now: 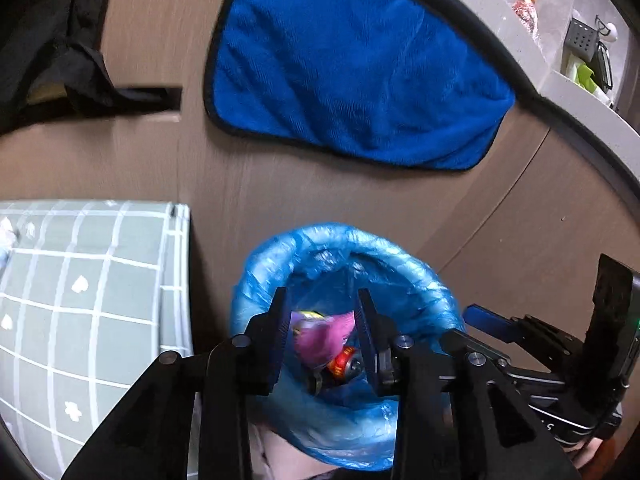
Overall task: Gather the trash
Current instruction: 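Carry the silver bag and red cup over the bin and open both tools, then move both tools to the table and grasp the pink tissue pack with the right tool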
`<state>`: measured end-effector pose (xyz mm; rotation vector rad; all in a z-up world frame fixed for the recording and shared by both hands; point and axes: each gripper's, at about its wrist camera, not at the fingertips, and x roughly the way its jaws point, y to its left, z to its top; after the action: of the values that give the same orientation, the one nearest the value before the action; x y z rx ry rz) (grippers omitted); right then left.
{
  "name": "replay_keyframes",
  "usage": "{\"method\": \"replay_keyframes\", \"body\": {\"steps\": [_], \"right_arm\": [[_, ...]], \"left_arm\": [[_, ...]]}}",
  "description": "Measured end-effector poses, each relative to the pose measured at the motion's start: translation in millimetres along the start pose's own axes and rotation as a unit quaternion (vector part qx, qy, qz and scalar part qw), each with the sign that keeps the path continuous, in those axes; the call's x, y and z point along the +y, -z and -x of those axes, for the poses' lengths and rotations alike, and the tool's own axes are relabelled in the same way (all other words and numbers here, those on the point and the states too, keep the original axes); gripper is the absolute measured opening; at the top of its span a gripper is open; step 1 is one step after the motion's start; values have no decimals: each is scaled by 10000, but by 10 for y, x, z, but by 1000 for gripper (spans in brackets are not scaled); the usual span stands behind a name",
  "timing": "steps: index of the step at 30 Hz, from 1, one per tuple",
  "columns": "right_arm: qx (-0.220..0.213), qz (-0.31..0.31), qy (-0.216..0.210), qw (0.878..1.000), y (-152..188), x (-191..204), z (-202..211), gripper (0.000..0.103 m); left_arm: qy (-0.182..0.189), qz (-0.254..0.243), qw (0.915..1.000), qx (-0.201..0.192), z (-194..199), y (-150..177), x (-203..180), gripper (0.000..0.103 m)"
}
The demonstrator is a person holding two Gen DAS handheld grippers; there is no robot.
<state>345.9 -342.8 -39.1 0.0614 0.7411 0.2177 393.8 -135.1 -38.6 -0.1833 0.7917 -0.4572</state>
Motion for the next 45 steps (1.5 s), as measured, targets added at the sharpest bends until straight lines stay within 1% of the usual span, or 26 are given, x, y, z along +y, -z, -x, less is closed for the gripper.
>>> {"method": "replay_keyframes", "body": {"steps": [4, 7, 8, 9, 10, 11, 12, 13, 15, 17, 20, 23, 27, 29, 31, 33, 37, 41, 42, 44, 45], "right_arm": [[-55, 11, -40, 10000, -1, 48, 118, 47], [-115, 51, -121, 9998, -28, 140, 217, 48], [-131, 64, -223, 9996, -44, 189, 252, 49], [-139, 75, -336, 9993, -59, 238, 274, 55], [-134, 88, -520, 9985, -84, 322, 296, 58], [-124, 97, -648, 9978, -103, 391, 302, 62], [-99, 124, -789, 9968, -122, 473, 300, 63], [-39, 208, -1033, 9944, -150, 613, 288, 63], [10, 359, -1340, 9903, -185, 846, 280, 63], [17, 569, -1585, 9857, -230, 1164, 260, 63], [13, 878, -1698, 9816, -313, 1665, 205, 63], [191, 1162, -1749, 9775, -416, 2179, 39, 62], [335, 1510, -1647, 9741, -495, 2825, -273, 58], [473, 1537, -1706, 9721, -508, 3070, -459, 58], [625, 1569, -1775, 9695, -524, 3298, -639, 58], [668, 1786, -1707, 9667, -515, 3540, -795, 58], [779, 2425, -1656, 9527, -470, 3995, -1121, 56], [861, 2659, -1630, 9462, -483, 4184, -1400, 56], [958, 2649, -1690, 9445, -486, 4192, -1474, 56], [1322, 2494, -1937, 9396, -464, 4187, -1648, 58], [1490, 2440, -1961, 9380, -428, 4187, -1698, 58]], "left_arm": [[-263, 48, 9992, -293, 278, -53, 133, 34], [-574, -36, 9973, -449, 575, -32, 291, 34], [-715, -93, 9959, -537, 725, -4, 381, 34], [-813, -126, 9948, -603, 842, 28, 452, 34], [-912, -148, 9936, -654, 949, 60, 527, 34], [-1089, -171, 9913, -718, 1104, 112, 644, 34], [-1216, -178, 9895, -757, 1210, 159, 731, 34], [-1390, -178, 9870, -787, 1354, 201, 873, 34], [-1681, -154, 9824, -805, 1572, 272, 1124, 34], [-1949, -58, 9776, -791, 1782, 342, 1423, 34], [-2161, 276, 9726, -808, 2060, 433, 1882, 34], [-2319, 589, 9671, -862, 2297, 562, 2305, 34], [-2352, 899, 9639, -864, 2513, 728, 2754, 34], [-2328, 1059, 9629, -858, 2604, 823, 2940, 34], [-2307, 1190, 9619, -857, 2660, 899, 3083, 34], [-2281, 1256, 9620, -820, 2685, 962, 3190, 34], [-2228, 1391, 9620, -744, 2702, 1045, 3354, 34], [-2165, 1506, 9619, -718, 2724, 1109, 3491, 34], [-2169, 1523, 9616, -714, 2735, 1128, 3519, 34], [-2177, 1588, 9605, -701, 2759, 1173, 3582, 34], [-2178, 1616, 9600, -697, 2769, 1190, 3607, 34]]}}
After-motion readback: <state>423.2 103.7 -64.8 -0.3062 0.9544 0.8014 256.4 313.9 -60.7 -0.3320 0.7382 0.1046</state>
